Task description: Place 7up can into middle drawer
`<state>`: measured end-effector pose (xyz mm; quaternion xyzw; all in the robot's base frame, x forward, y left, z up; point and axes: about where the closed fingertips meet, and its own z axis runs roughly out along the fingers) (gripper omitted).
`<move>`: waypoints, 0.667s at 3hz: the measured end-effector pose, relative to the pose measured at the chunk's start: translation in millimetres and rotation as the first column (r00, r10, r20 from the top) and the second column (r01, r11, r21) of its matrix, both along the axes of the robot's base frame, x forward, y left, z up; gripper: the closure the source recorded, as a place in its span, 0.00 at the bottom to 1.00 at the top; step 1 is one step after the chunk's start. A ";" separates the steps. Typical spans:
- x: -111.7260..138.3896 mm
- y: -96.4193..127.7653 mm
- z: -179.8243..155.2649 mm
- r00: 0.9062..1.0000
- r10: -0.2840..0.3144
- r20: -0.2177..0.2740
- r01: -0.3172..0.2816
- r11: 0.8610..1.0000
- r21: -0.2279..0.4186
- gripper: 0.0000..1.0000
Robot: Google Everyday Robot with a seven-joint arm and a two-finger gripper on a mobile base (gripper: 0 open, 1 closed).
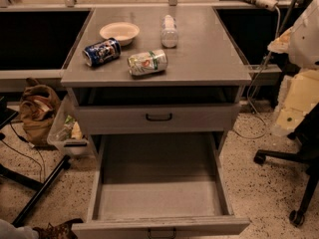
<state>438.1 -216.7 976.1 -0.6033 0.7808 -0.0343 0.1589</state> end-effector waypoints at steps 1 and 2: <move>0.0 0.0 0.0 1.000 0.000 0.000 0.000 1.000 0.000 0.00; 30.9 12.9 -19.2 1.000 0.001 0.014 -0.002 0.998 0.062 0.00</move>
Offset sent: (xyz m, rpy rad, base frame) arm 0.0935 0.0368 -0.0607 0.1879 -0.0263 0.0025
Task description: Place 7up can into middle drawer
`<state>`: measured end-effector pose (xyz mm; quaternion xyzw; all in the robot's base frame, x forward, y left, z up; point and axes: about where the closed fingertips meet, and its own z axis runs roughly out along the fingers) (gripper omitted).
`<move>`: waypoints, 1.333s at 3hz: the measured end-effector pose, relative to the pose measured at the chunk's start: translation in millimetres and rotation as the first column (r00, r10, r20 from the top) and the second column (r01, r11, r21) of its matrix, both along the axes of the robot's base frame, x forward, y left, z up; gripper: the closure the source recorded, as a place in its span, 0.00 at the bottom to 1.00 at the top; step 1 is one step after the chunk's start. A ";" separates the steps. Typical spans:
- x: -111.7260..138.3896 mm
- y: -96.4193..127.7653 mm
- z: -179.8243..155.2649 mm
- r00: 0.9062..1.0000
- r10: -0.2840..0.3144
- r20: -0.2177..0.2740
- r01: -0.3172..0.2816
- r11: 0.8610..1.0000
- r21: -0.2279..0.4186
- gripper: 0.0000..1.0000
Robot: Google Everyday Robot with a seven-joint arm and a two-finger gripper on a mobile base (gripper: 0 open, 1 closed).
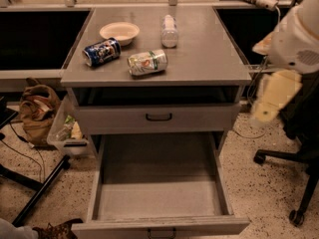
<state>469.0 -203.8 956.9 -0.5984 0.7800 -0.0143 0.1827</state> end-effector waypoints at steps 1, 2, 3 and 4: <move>54.3 23.9 -32.3 1.000 -0.008 0.016 0.006 0.992 0.130 0.00; 102.7 52.9 -64.2 1.000 0.002 0.026 -0.008 0.972 0.235 0.00; 102.7 52.9 -64.2 1.000 0.002 0.026 -0.008 0.972 0.235 0.00; 117.7 55.7 -62.9 0.999 0.013 0.044 -0.024 0.967 0.253 0.00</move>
Offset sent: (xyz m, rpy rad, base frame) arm 0.1384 0.0736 -0.0829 0.3198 -0.0358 0.0149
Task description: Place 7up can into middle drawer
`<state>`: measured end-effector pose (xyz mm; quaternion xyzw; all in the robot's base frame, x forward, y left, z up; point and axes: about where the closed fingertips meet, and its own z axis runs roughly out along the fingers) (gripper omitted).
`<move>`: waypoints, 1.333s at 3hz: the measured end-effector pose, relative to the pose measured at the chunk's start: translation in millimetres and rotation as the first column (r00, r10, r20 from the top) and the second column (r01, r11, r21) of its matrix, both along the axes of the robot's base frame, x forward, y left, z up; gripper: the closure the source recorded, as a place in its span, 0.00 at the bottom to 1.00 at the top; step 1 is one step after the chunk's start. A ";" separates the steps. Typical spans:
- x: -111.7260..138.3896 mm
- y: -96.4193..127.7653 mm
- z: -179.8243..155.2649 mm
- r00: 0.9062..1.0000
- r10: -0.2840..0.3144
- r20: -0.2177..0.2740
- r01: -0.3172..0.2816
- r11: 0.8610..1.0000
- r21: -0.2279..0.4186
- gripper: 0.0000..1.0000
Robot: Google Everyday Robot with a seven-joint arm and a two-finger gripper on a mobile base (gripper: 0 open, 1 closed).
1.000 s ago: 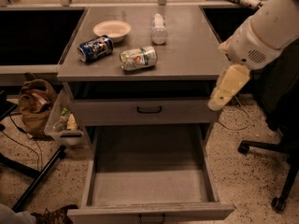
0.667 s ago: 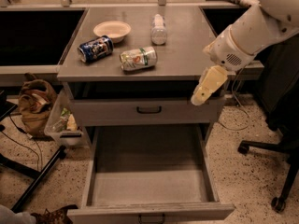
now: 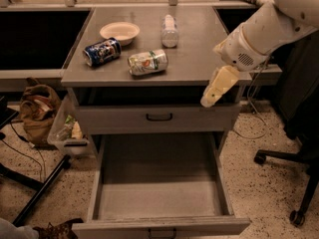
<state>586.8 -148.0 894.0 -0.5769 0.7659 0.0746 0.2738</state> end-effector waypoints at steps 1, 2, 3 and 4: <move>35.1 10.8 2.2 1.000 0.020 0.002 -0.020 0.999 0.027 0.00; 76.0 31.4 10.3 0.998 0.055 0.015 -0.055 0.997 0.049 0.00; 109.8 54.6 16.9 0.996 0.084 0.041 -0.086 0.995 0.046 0.00; 131.4 76.8 16.4 0.992 0.113 0.053 -0.115 0.992 0.047 0.00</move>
Offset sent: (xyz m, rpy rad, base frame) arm 0.1309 0.0587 0.0267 0.0805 -0.0399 0.1019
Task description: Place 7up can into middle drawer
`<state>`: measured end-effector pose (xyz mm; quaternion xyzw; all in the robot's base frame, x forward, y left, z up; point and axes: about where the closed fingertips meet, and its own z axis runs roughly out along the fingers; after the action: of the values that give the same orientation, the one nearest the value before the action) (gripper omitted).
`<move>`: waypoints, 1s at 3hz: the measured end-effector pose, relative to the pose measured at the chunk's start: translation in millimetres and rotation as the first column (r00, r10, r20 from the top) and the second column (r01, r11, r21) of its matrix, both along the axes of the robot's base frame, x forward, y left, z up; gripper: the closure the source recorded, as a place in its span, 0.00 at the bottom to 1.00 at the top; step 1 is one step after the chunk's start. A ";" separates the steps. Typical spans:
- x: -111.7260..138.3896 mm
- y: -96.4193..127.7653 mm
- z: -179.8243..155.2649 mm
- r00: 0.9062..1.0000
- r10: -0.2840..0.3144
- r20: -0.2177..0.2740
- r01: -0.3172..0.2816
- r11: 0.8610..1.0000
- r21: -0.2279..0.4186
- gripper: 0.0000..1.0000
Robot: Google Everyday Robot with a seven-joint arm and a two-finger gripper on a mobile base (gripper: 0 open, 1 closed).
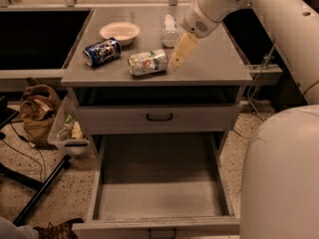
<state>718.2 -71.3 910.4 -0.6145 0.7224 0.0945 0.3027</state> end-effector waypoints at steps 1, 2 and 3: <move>14.3 21.0 -4.8 1.000 0.028 -0.001 -0.028 1.000 0.005 0.00; 25.0 36.7 -14.6 0.999 0.036 -0.014 -0.036 0.999 0.016 0.00; 30.5 47.3 -22.5 0.998 0.047 -0.028 -0.046 0.999 0.027 0.00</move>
Offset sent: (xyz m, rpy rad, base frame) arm 0.0398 0.0504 -0.0173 0.0290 0.0214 0.0401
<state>748.6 -24.0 887.9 -0.6257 0.7109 0.1199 0.2979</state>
